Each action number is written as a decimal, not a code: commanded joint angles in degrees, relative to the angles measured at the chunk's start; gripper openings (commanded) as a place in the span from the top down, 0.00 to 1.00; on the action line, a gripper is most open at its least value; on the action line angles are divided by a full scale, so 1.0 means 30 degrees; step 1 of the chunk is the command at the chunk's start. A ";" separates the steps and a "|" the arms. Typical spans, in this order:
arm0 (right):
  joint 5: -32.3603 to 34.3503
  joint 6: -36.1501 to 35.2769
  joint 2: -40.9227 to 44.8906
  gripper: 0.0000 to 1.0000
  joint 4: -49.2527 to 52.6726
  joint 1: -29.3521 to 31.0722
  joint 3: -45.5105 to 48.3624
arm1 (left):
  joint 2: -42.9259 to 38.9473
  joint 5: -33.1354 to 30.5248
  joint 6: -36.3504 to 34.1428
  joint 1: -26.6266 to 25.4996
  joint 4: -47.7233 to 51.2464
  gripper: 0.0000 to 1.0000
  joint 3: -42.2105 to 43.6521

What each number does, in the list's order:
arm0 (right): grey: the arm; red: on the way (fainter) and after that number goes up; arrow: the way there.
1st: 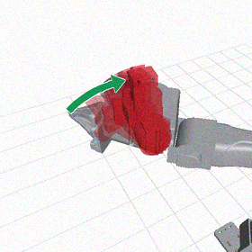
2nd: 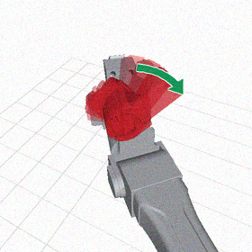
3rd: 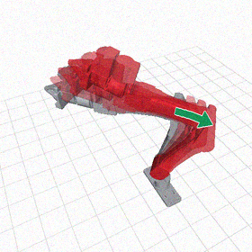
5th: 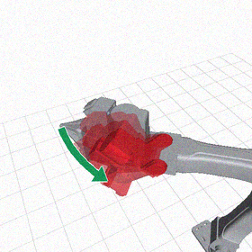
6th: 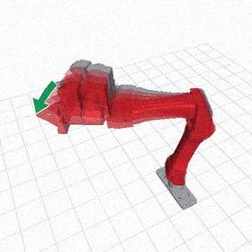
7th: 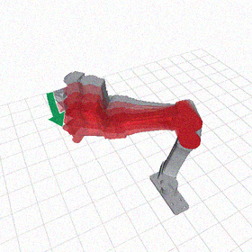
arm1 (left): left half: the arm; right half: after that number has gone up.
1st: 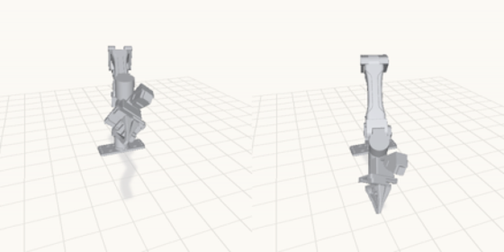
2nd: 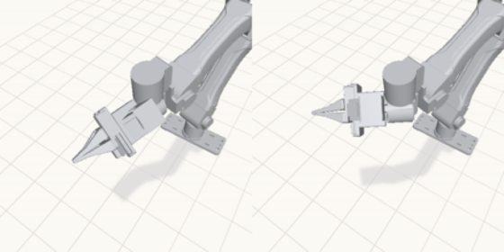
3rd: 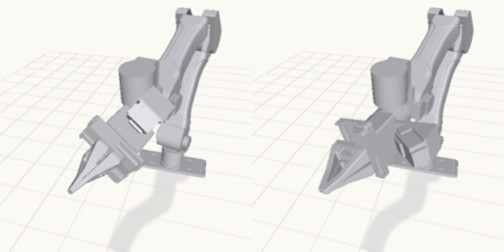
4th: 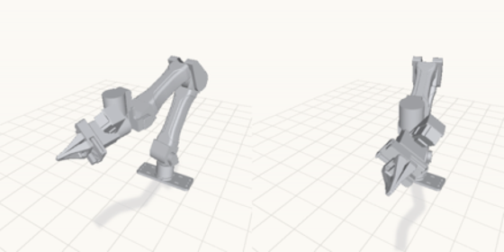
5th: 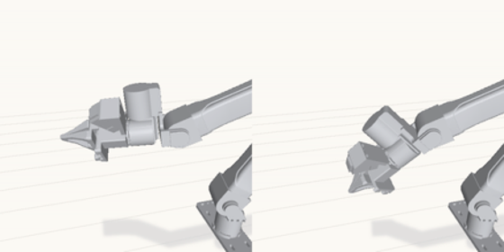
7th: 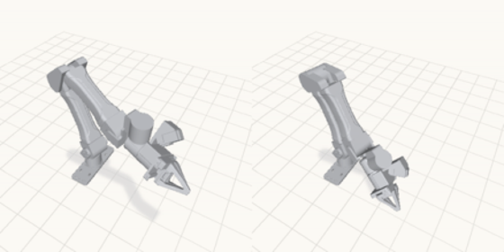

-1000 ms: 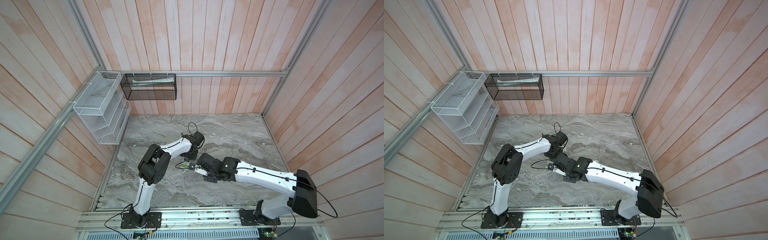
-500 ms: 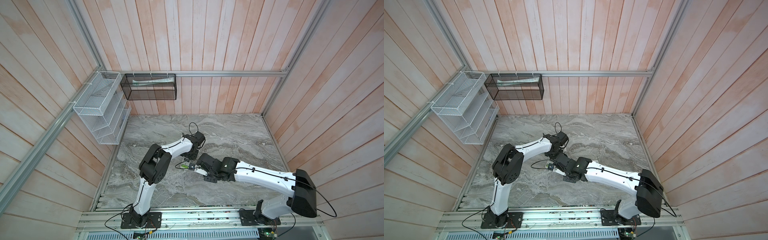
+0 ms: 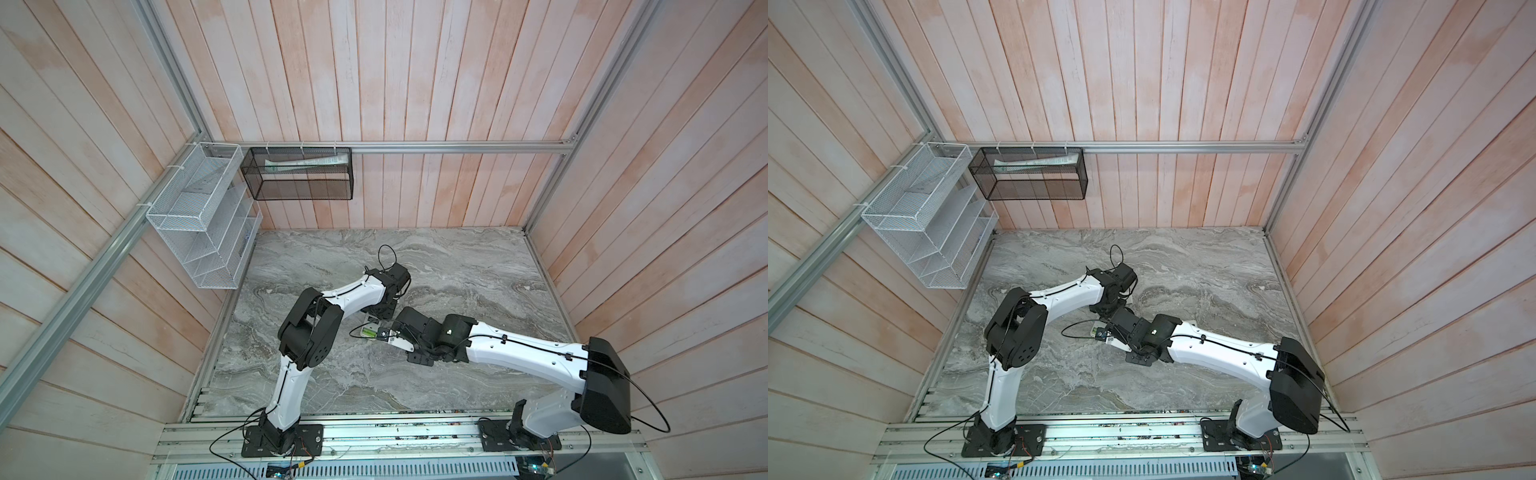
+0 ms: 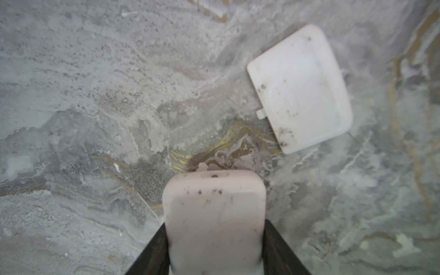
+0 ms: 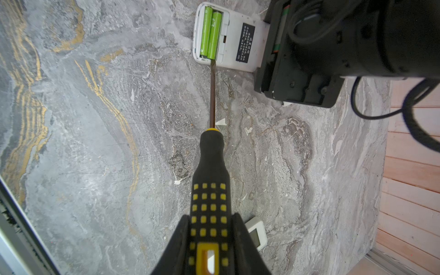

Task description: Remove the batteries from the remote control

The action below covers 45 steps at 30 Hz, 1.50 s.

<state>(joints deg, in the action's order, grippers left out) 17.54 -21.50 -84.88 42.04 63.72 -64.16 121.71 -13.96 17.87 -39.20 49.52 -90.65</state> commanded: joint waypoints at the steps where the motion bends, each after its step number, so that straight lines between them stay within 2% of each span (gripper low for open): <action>1: -0.0263 -0.0199 -0.0549 1.00 0.0255 0.0087 -0.0028 | 0.1208 -0.0394 -0.0258 0.0030 0.0772 0.52 0.0334; 16: -0.0855 0.0915 -0.0689 1.00 -0.2205 0.0145 0.1300 | 0.1226 0.0863 -0.0205 0.0030 -0.0340 0.52 0.1235; 36: -0.0994 0.8208 0.1939 1.00 -0.8603 0.0153 0.6657 | 0.1263 0.1773 -0.0456 0.0526 -0.1538 0.53 0.2123; 45: -0.1648 1.0033 0.2585 1.00 -1.1577 0.0153 0.8790 | 0.1297 0.2161 -0.0378 0.0853 -0.2053 0.53 0.2357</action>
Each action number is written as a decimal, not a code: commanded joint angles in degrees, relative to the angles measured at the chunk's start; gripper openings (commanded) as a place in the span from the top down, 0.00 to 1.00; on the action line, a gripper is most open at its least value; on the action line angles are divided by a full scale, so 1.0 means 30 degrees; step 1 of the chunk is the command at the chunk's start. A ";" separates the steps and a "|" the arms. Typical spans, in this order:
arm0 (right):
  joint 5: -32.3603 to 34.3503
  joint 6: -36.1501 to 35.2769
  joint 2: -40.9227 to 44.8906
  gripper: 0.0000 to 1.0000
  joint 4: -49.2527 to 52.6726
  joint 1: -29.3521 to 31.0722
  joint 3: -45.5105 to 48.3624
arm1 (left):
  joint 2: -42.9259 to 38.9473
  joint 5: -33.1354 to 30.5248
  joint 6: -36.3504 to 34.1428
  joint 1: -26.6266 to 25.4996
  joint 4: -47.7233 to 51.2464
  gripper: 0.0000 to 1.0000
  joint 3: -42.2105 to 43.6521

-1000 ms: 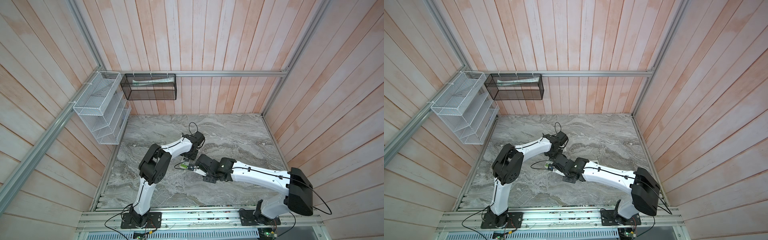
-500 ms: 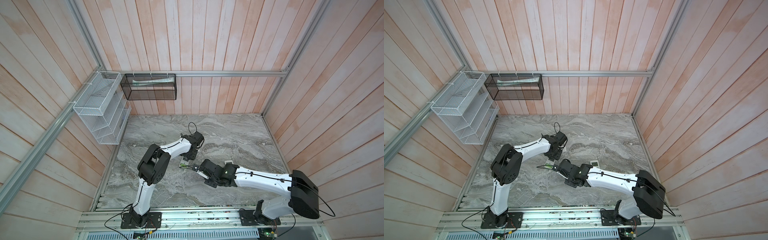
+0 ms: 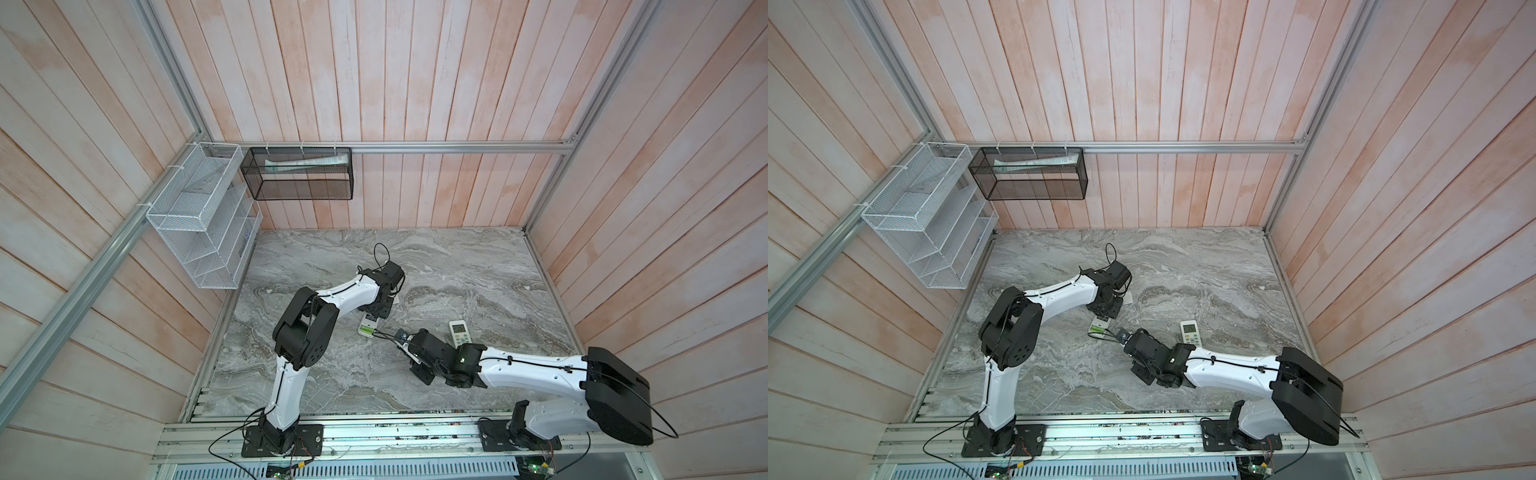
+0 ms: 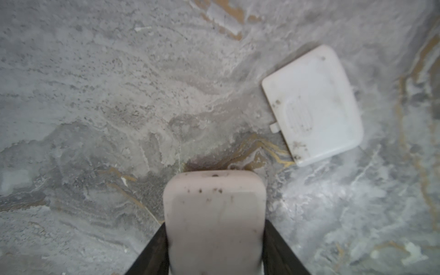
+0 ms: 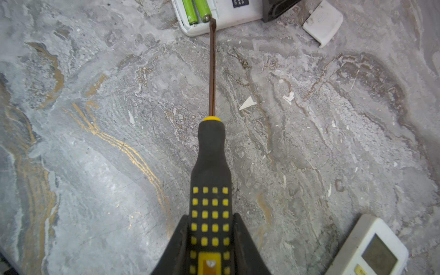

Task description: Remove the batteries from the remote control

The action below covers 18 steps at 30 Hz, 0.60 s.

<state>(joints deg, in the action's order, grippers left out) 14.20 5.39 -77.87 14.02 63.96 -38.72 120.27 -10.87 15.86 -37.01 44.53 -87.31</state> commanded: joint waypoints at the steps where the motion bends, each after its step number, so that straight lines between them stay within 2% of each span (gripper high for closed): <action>1: -0.0390 0.1258 0.0262 1.00 -0.2517 0.0065 0.0487 | 0.1778 0.1134 0.0289 0.0165 -0.0399 0.53 0.1272; 15: 0.0521 0.3187 -0.0221 1.00 -0.3392 0.0065 0.1257 | 0.2029 0.1281 0.0689 0.0909 -0.0606 0.54 0.1345; 18: 0.1839 0.4012 -0.0324 1.00 -0.2833 0.0076 0.1141 | 0.2128 0.1252 0.0861 0.1109 -0.0663 0.54 0.1329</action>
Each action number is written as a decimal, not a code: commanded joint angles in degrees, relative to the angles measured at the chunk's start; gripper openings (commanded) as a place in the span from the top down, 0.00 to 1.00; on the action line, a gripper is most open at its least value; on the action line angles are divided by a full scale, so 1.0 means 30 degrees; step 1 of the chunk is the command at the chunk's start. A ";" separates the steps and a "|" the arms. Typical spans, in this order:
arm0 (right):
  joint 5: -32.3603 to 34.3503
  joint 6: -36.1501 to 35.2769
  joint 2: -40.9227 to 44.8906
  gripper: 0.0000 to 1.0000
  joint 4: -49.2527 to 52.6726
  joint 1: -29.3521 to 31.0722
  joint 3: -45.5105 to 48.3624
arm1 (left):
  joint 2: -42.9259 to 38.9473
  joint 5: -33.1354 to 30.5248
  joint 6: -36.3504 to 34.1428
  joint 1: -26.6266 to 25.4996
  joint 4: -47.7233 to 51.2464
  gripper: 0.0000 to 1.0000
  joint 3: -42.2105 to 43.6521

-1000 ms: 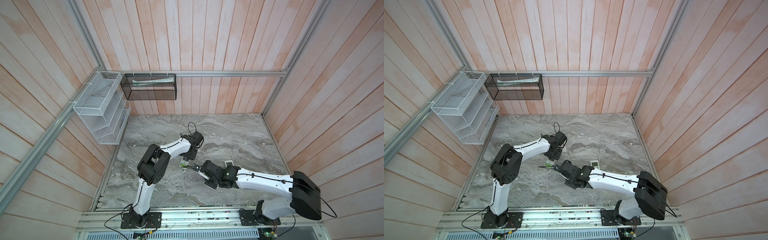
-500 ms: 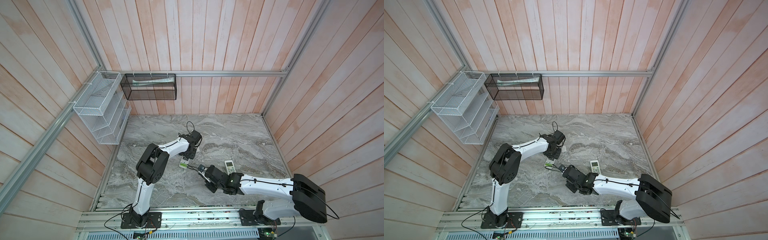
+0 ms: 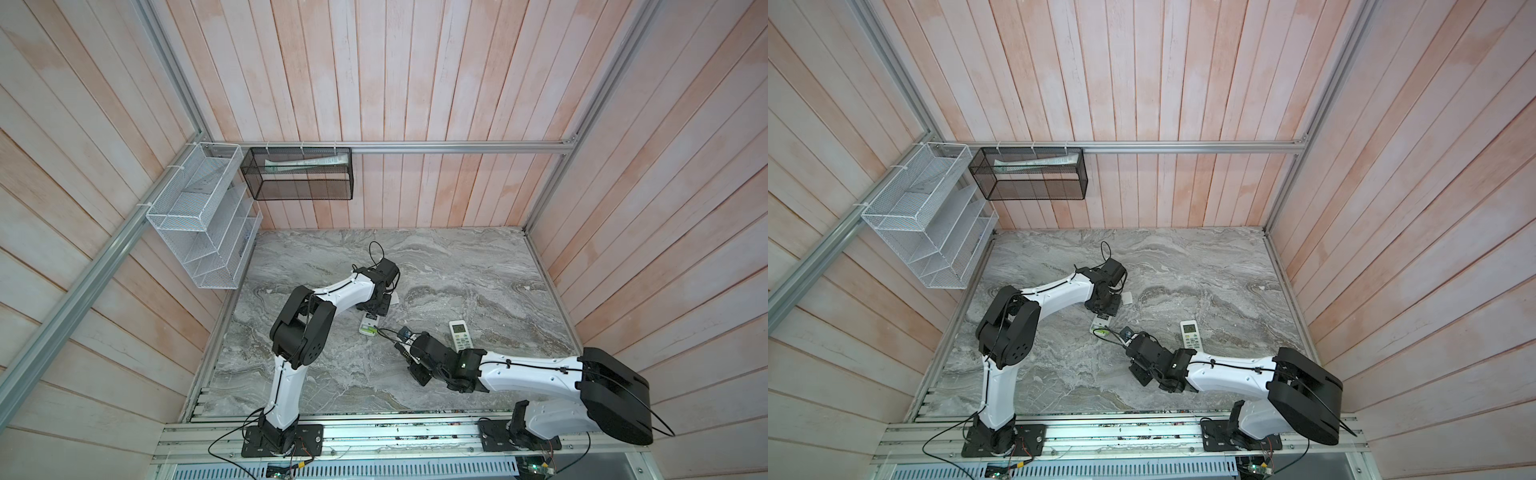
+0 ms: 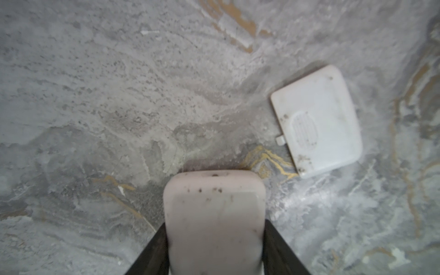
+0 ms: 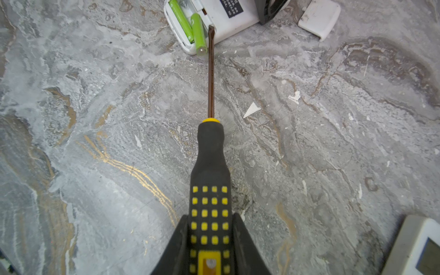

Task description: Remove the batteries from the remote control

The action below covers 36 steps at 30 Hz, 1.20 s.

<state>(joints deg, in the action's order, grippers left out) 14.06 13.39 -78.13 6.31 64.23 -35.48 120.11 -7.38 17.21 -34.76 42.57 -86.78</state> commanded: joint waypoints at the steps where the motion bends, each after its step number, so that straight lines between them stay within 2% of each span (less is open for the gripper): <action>1: 0.2352 0.1563 -0.0209 1.00 -0.0091 -0.0022 0.0011 | 0.2206 0.0086 0.0444 0.0421 -0.0016 0.53 0.1154; 8: 0.3713 0.1937 0.1080 1.00 0.0161 -0.0079 0.0028 | 0.2197 -0.0396 0.0762 0.0799 -0.0091 0.53 0.1431; 13: 0.3881 0.1970 0.2007 1.00 0.0467 -0.0196 0.0057 | 0.2018 -0.0703 0.1037 0.0953 -0.0091 0.54 0.1689; 21: 0.1057 0.0966 0.2217 1.00 0.0626 -0.0032 -0.0641 | 0.1836 -0.0822 0.1425 0.1059 -0.0116 0.48 0.1747; 29: -0.0393 0.1274 0.2302 1.00 0.0174 0.0205 -0.0623 | 0.1511 -0.0907 0.1514 0.1332 -0.0157 0.37 0.1726; 32: -0.0301 0.1565 0.2085 1.00 0.0355 0.0522 -0.0740 | 0.1381 -0.1026 0.1510 0.1436 -0.0077 0.32 0.1613; 36: -0.0549 0.1869 0.2216 1.00 0.0137 0.0737 -0.0747 | 0.1325 -0.1115 0.1455 0.1598 0.0002 0.31 0.1268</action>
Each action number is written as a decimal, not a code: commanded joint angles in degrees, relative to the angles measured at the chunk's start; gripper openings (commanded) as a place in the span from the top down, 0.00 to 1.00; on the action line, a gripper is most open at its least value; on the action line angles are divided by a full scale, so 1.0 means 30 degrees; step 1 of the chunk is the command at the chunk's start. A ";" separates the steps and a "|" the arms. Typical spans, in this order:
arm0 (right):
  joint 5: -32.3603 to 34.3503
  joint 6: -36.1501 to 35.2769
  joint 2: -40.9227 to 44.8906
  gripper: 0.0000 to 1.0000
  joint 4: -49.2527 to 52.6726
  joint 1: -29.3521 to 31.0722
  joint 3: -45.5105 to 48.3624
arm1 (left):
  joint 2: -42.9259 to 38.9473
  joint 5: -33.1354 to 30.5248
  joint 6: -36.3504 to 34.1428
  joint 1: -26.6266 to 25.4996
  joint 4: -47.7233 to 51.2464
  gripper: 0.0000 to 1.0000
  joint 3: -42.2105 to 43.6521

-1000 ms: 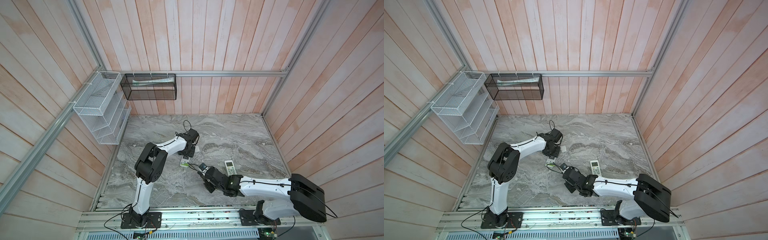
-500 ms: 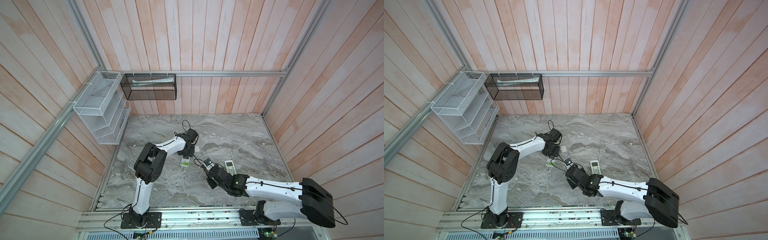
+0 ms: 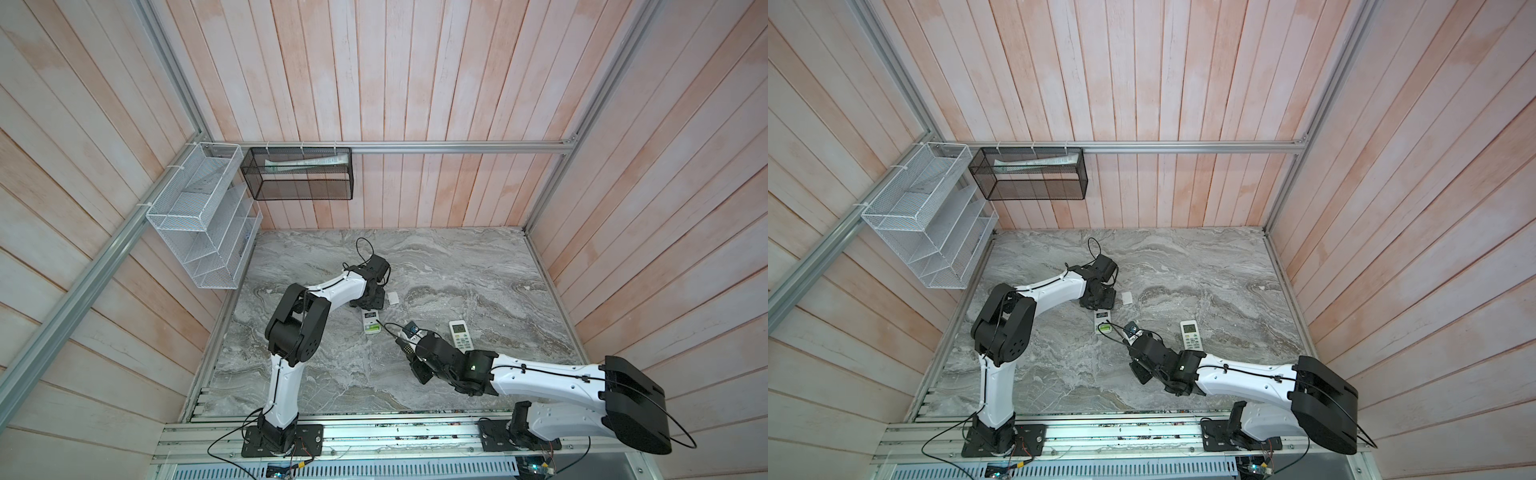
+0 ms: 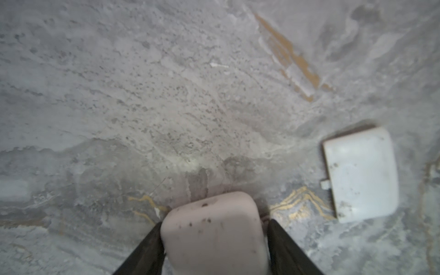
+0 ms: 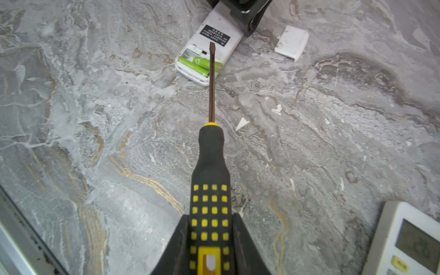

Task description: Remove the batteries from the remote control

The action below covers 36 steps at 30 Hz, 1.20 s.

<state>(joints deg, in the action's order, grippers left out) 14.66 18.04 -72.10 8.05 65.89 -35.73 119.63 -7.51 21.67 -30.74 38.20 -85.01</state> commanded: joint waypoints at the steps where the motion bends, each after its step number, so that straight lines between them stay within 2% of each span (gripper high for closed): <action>1: -0.0714 0.0343 0.0239 1.00 -0.0501 0.0280 -0.0683 | 0.1508 -0.1072 -0.0046 0.0279 0.1505 0.31 0.0583; 8: -0.0120 0.1032 -0.0214 1.00 -0.1219 0.0303 -0.0508 | 0.1505 -0.1159 -0.0209 0.0374 0.1568 0.31 0.0271; 12: -0.0595 0.1129 -0.0885 1.00 -0.1861 0.0303 -0.0574 | 0.1494 -0.1277 -0.0284 0.0517 0.1617 0.33 0.0416; 18: -0.0646 0.1451 -0.1779 1.00 -0.0954 0.0303 -0.1276 | 0.1013 -0.1918 -0.0060 0.0700 0.1833 0.34 0.1207; 22: -0.0519 0.1508 -0.1494 1.00 -0.0866 0.0279 -0.1305 | 0.0379 -0.1832 0.0093 0.0923 0.1669 0.32 0.2118; 31: -0.0363 0.1284 -0.1310 1.00 -0.0691 0.0274 -0.1393 | -0.0630 -0.1804 0.0155 0.1306 0.1952 0.17 0.2933; 36: -0.0317 0.1324 -0.1405 1.00 -0.0525 0.0172 -0.1507 | -0.1272 -0.1804 0.0213 0.1312 0.2035 0.16 0.3552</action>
<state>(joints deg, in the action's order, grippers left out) 12.64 21.63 -77.12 5.63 66.50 -38.41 114.67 -11.22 22.76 -27.05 37.08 -77.91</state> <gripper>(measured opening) 0.275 0.837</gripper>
